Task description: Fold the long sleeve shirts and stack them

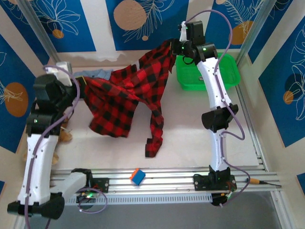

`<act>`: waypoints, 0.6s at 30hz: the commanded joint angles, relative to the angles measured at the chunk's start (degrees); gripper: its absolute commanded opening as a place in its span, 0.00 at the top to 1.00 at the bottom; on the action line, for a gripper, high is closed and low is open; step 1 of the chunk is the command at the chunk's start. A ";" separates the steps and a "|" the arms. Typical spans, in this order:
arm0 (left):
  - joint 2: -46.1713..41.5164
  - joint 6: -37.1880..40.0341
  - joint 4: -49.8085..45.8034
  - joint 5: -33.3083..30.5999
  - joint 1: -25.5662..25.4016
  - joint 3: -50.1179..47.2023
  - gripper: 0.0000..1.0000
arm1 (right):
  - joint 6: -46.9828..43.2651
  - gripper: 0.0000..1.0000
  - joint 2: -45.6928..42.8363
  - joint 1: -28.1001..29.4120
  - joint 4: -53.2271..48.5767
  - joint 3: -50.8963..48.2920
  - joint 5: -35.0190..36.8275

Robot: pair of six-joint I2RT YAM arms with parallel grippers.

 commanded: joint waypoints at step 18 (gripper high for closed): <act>-20.20 -22.45 -5.99 -2.61 -8.47 -41.34 1.00 | -0.11 0.64 0.64 -4.37 -7.02 -10.57 -13.52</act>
